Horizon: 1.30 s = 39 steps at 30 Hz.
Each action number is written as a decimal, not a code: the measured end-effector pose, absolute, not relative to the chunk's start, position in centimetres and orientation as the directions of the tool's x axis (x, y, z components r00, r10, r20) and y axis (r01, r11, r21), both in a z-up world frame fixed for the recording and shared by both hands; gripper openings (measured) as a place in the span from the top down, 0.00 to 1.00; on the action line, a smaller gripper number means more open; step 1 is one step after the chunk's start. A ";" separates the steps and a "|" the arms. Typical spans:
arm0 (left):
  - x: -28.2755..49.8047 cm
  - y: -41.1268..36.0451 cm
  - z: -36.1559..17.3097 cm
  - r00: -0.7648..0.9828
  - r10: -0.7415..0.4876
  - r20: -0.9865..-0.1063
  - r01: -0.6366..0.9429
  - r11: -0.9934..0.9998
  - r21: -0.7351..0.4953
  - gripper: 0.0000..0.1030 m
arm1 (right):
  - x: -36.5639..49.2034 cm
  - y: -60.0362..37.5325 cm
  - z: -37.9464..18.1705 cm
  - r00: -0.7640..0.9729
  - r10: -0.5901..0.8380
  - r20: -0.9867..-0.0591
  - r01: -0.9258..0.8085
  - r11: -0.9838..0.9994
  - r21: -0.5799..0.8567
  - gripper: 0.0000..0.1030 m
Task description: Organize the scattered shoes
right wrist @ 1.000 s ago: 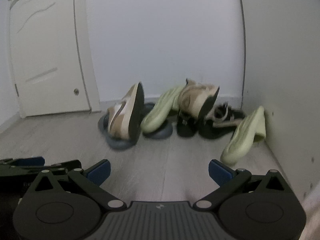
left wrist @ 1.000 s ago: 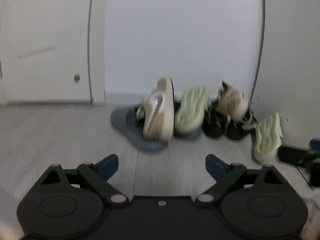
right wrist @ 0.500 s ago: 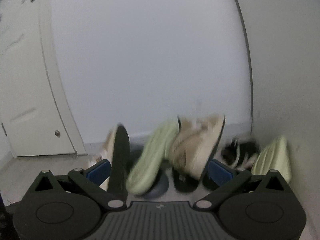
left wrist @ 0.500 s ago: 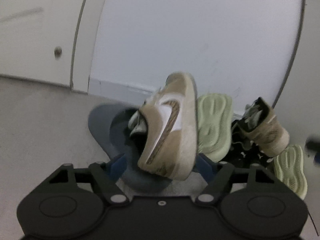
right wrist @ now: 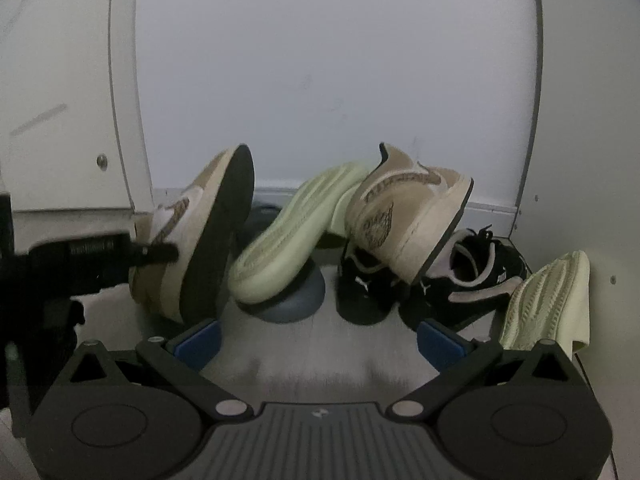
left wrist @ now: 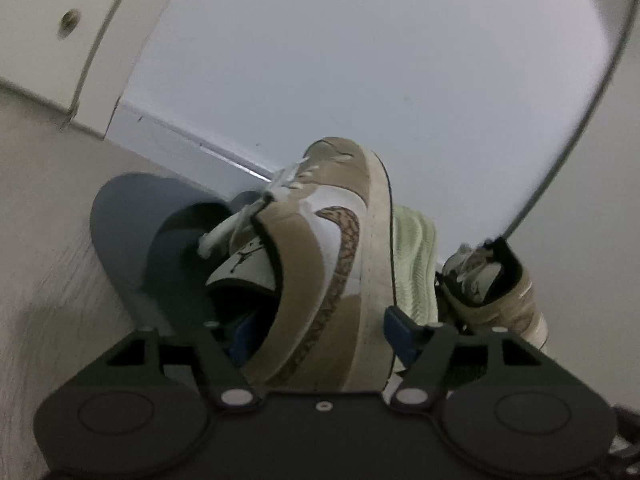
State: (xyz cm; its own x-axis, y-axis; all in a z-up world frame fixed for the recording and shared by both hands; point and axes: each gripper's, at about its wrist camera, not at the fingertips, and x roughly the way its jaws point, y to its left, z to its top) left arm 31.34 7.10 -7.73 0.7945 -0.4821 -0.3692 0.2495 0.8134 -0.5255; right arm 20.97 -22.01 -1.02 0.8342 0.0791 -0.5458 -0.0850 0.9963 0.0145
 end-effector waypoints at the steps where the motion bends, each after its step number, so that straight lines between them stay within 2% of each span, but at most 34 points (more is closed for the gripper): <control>1: 31.6 6.8 -7.8 0.794 -0.488 -0.363 0.256 0.810 -0.528 0.34 | 21.1 -21.9 -1.1 0.832 0.077 -0.549 -0.085 0.996 0.011 0.00; 2: 31.8 6.6 -7.8 0.797 -0.490 -0.354 0.259 0.806 -0.532 0.38 | 21.1 -21.8 -1.1 0.832 0.076 -0.550 -0.084 0.996 0.010 0.00; 5: 31.6 6.0 -7.7 0.814 -0.495 -0.304 0.261 0.779 -0.570 0.65 | 21.1 -21.8 -1.1 0.832 0.085 -0.549 -0.086 0.996 0.024 0.00; 6: 31.3 5.7 -7.6 0.810 -0.506 -0.297 0.273 0.773 -0.573 0.70 | 21.0 -21.8 -1.1 0.831 0.086 -0.550 -0.086 0.996 0.026 0.00; 7: 31.1 5.3 -7.3 0.807 -0.512 -0.293 0.288 0.775 -0.562 0.71 | 21.1 -21.8 -1.1 0.830 0.086 -0.551 -0.085 0.996 0.026 0.00; 10: 29.9 2.4 -6.1 0.830 -0.453 -0.325 0.315 0.862 -0.397 0.74 | 21.3 -21.9 -1.2 0.831 0.082 -0.550 -0.081 0.996 0.027 0.00; 12: 29.3 1.4 -5.7 0.835 -0.432 -0.342 0.307 0.880 -0.362 0.76 | 21.4 -22.1 -1.2 0.833 0.079 -0.547 -0.070 0.997 0.037 0.00; 25: 21.4 0.2 -4.9 0.847 -0.312 -0.430 0.151 0.918 -0.367 0.77 | 20.3 -24.8 0.5 0.872 0.035 -0.489 0.041 0.989 0.144 0.00; 32: 16.1 -0.9 -4.9 0.827 -0.316 -0.465 0.147 0.920 -0.363 0.77 | 18.5 -25.4 1.1 0.877 0.032 -0.480 0.053 0.985 0.163 0.00; 36: 14.1 -2.5 -4.6 0.806 -0.325 -0.494 0.198 0.936 -0.293 0.77 | 17.3 -25.2 1.5 0.879 0.031 -0.476 0.046 0.988 0.150 0.00; 39: 12.0 -5.0 -4.5 0.789 -0.333 -0.517 0.280 0.943 -0.181 0.77 | 16.1 -25.1 1.4 0.873 0.022 -0.487 0.057 0.988 0.146 0.00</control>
